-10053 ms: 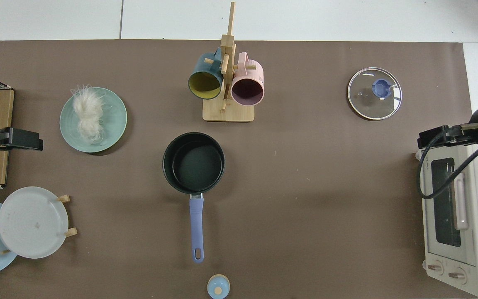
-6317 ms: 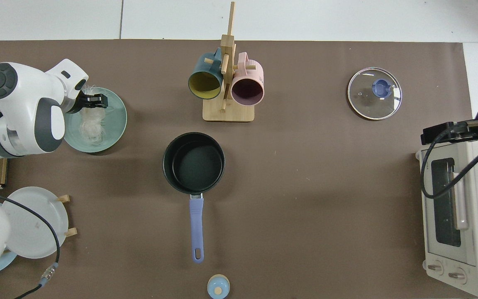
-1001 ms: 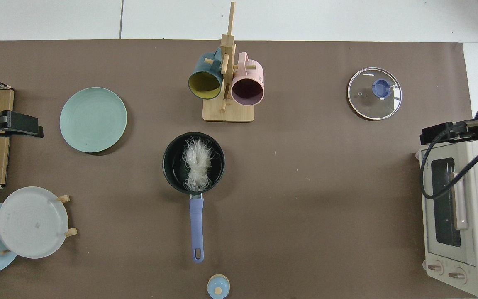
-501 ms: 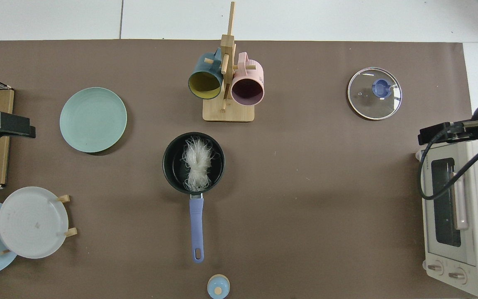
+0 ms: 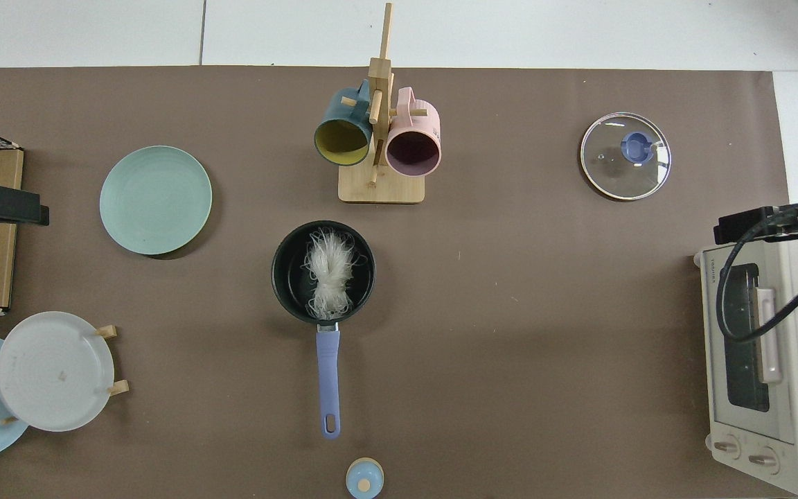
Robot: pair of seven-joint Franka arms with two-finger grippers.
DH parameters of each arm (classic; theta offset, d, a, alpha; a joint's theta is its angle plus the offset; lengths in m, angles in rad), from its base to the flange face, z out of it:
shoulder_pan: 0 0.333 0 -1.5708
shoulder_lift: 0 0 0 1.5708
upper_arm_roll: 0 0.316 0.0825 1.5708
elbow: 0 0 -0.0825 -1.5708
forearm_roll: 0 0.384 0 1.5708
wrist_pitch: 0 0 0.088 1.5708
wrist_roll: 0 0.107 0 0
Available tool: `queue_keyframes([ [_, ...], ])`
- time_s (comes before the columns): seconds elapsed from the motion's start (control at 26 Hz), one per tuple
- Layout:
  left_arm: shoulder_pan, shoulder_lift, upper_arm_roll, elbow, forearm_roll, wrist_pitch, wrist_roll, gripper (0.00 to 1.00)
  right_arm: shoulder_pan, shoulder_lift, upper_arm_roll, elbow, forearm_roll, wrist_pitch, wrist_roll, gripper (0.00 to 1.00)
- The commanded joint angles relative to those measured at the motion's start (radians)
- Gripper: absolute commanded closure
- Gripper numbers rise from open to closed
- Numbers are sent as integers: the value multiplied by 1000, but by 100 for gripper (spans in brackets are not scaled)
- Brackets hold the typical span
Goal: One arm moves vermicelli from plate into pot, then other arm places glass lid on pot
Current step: 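Reach the right gripper toward the glass lid with the blue knob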
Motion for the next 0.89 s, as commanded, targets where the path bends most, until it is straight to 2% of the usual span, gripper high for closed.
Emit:
queue_keyframes([
  [0.0,-26,-17,2,-18,18,1,8,0,-3,3,1,22,-4,-23,-13,1],
  [0.12,-26,-17,3,-18,16,1,8,0,-11,73,1,97,-8,-72,-14,1],
  [0.19,-21,-17,3,-18,16,1,7,0,-17,143,1,186,-8,-89,-14,1],
  [0.5,-20,-17,3,-18,18,1,7,0,-17,443,-1,458,-35,-81,-22,1],
  [0.62,-23,-17,3,-18,18,1,7,0,-18,506,-2,496,-37,-38,-22,1],
  [0.85,-21,-17,3,-18,16,1,7,0,-20,576,-2,497,-37,59,-22,1],
])
